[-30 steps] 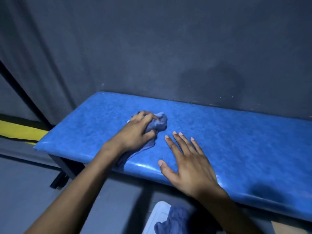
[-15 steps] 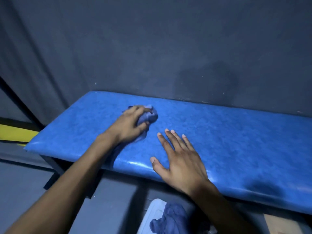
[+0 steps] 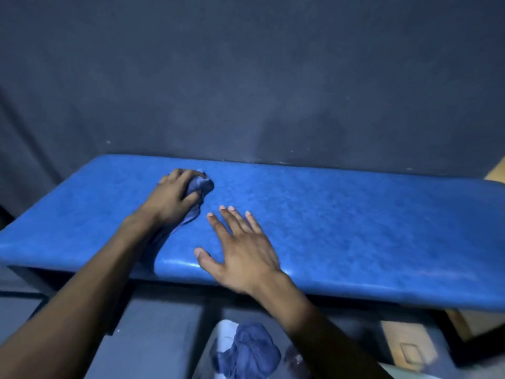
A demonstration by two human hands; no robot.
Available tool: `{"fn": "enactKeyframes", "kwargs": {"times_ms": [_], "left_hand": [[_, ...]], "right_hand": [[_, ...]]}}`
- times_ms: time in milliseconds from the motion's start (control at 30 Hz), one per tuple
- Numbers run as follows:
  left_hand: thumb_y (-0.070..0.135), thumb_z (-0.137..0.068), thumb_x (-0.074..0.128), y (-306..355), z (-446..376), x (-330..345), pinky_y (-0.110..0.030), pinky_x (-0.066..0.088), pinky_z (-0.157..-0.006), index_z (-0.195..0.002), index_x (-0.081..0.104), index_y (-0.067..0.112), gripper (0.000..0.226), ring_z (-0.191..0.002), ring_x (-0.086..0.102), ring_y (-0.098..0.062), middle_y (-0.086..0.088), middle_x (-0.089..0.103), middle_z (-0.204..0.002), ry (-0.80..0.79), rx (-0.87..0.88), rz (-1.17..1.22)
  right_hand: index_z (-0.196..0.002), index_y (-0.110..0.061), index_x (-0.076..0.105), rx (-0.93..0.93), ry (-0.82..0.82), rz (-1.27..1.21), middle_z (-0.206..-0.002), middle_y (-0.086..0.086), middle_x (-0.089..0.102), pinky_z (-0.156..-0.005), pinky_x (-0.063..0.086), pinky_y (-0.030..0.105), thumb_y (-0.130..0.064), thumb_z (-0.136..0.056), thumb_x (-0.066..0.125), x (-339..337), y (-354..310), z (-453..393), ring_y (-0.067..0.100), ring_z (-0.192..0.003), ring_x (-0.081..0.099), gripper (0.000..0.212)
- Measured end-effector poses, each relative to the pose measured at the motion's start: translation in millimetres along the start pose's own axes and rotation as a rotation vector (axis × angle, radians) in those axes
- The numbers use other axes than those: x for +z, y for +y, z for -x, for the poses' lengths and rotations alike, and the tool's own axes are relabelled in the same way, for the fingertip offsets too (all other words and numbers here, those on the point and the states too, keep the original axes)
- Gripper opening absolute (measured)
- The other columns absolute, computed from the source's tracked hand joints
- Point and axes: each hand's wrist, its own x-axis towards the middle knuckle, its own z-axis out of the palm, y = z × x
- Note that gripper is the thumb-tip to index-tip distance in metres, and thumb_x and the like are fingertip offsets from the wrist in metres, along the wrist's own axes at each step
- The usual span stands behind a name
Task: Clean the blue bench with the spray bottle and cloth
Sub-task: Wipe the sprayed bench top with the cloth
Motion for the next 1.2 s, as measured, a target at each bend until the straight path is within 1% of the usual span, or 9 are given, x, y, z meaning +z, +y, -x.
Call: {"fn": "enactKeyframes", "kwargs": {"times_ms": [67,167,400,533,667,800,933,1133,1200], "left_hand": [[0.043,-0.086,0.049,20,10,6,-0.047,0.045,-0.104,-0.132,0.052,0.034,0.047,-0.120,0.057,-0.036,-0.008,0.058,-0.132,-0.009,0.067,0.002],[0.031,-0.092,0.056,44,16,7,-0.042,0.044,-0.101,-0.129,0.054,0.036,0.037,-0.123,0.057,-0.030,-0.003,0.061,-0.130,0.082,0.090,0.030],[0.028,-0.099,0.060,194,-21,46,-0.035,0.040,-0.100,-0.133,0.056,0.027,0.035,-0.124,0.054,-0.025,-0.006,0.061,-0.129,0.201,0.248,0.243],[0.036,-0.097,0.056,302,-50,104,-0.040,0.041,-0.109,-0.137,0.053,0.029,0.041,-0.126,0.054,-0.026,-0.006,0.059,-0.135,0.110,0.401,0.347],[0.053,-0.095,0.044,371,-66,179,-0.043,0.035,-0.117,-0.147,0.046,0.028,0.057,-0.132,0.050,-0.037,-0.014,0.050,-0.143,-0.133,0.460,0.212],[0.056,-0.096,0.040,400,-93,219,-0.042,0.030,-0.119,-0.149,0.044,0.026,0.062,-0.138,0.046,-0.039,-0.018,0.049,-0.147,-0.172,0.413,0.138],[0.055,-0.098,0.043,421,-104,227,-0.045,0.034,-0.116,-0.146,0.046,0.031,0.054,-0.138,0.044,-0.036,-0.011,0.048,-0.145,-0.223,0.526,0.111],[0.035,-0.099,0.059,363,-64,193,-0.027,0.034,-0.106,-0.136,0.052,0.024,0.039,-0.127,0.048,-0.020,-0.004,0.051,-0.135,-0.292,0.771,0.197],[0.037,-0.097,0.057,341,-63,186,-0.031,0.037,-0.109,-0.134,0.052,0.025,0.040,-0.125,0.049,-0.020,-0.004,0.052,-0.132,-0.277,0.768,0.205]], "right_hand": [[-0.155,-0.020,0.031,0.004,-0.001,0.028,-0.167,0.007,0.022,-0.124,-0.009,0.052,-0.070,-0.091,0.032,-15,6,9,0.018,-0.156,0.007,0.082],[-0.151,-0.022,0.039,0.068,0.107,0.022,-0.163,0.003,0.031,-0.123,-0.005,0.056,-0.070,-0.090,0.030,-44,40,45,0.016,-0.154,0.016,0.079],[-0.150,-0.026,0.042,0.503,0.148,0.147,-0.162,0.002,0.035,-0.124,0.007,0.051,-0.076,-0.083,0.021,-102,202,142,0.017,-0.152,0.024,0.086],[-0.153,-0.024,0.036,0.725,0.125,0.190,-0.165,0.003,0.028,-0.125,0.006,0.050,-0.079,-0.082,0.019,-107,261,185,0.018,-0.154,0.017,0.091],[-0.156,-0.019,0.030,0.766,0.165,0.202,-0.166,0.004,0.024,-0.126,0.006,0.043,-0.075,-0.081,0.012,-96,273,193,0.018,-0.154,0.015,0.095],[-0.155,-0.009,0.032,0.757,0.242,0.191,-0.164,0.010,0.029,-0.127,0.008,0.042,-0.071,-0.082,0.015,-88,275,192,0.021,-0.154,0.020,0.097],[-0.156,-0.008,0.028,0.759,0.256,0.179,-0.165,0.010,0.026,-0.127,0.005,0.040,-0.068,-0.084,0.016,-86,276,193,0.021,-0.154,0.016,0.095],[-0.156,-0.008,0.029,0.752,0.261,0.172,-0.165,0.008,0.026,-0.127,0.004,0.037,-0.068,-0.081,0.017,-84,279,194,0.019,-0.154,0.016,0.097],[-0.156,-0.009,0.027,0.748,0.257,0.167,-0.166,0.008,0.024,-0.127,0.003,0.037,-0.069,-0.081,0.017,-83,279,194,0.018,-0.154,0.015,0.097]]}}
